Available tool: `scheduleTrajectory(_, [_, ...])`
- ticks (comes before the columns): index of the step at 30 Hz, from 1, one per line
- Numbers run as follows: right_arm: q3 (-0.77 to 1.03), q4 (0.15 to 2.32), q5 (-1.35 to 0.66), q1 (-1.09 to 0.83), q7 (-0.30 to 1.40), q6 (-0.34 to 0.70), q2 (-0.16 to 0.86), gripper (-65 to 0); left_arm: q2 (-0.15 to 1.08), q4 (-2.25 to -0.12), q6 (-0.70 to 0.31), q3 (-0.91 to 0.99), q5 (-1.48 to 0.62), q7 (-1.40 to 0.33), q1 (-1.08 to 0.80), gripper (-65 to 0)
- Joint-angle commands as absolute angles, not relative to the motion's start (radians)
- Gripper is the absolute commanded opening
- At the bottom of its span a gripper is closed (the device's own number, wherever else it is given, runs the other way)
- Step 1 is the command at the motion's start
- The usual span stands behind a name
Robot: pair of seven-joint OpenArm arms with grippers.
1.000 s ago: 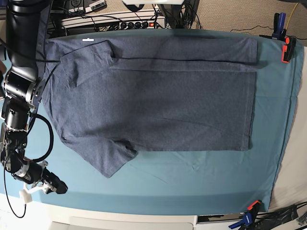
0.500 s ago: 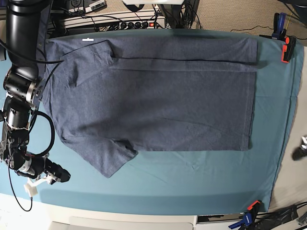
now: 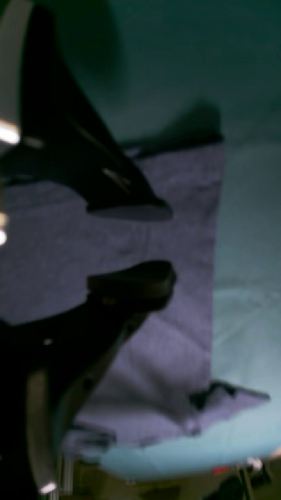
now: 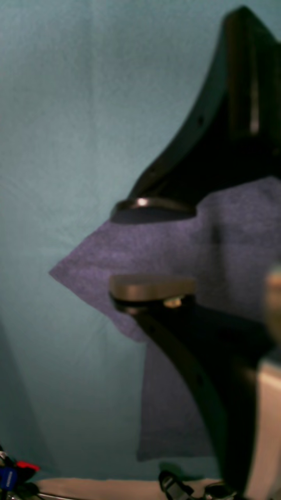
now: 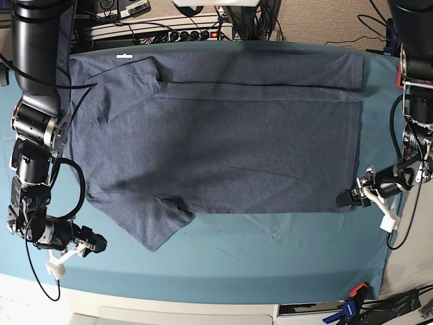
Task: Fold the T-shirt properly
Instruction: 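Grasp the hem corners of the shirt with both grippers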
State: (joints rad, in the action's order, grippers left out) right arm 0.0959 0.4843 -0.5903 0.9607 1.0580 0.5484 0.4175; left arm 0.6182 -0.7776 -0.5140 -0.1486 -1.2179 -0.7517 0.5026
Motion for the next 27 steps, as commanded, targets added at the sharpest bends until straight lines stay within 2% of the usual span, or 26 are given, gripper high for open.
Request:
scheduleTrajectory(1, [0.097,0.502,-0.609,1.003,1.038,0.564,0.427,-43.2,0.637,-0.789,-0.496,-0.139,-1.203,-0.728,0.533,-43.9])
scheduleTrajectory(5, [0.097,0.503,-0.609,1.003,1.022,0.569,0.426,-43.2,0.637,-0.788,-0.448,-0.139,-1.081,-0.682,0.535,-43.9])
scheduleTrajectory(11, [0.097,0.503,-0.609,1.003,1.013,0.573,0.427,-43.2,0.624,-0.783,-0.429,-0.139,-0.971,-0.645,0.564,-43.9])
scheduleTrajectory(14, [0.097,0.503,-0.609,1.003,1.013,0.591,0.427,-43.2,0.603,-0.780,-0.379,-0.139,-0.931,-0.630,0.569,-43.9])
scheduleTrajectory(22, [0.097,0.503,-0.612,1.003,1.013,0.595,0.427,-43.2,0.513,-0.635,-0.408,-0.139,-0.927,-0.601,0.608,-43.9])
scheduleTrajectory(27, [0.097,0.503,-0.612,1.003,1.012,0.596,0.427,-43.2,0.501,-0.612,-0.430,-0.139,-0.927,-0.602,0.640,-43.9])
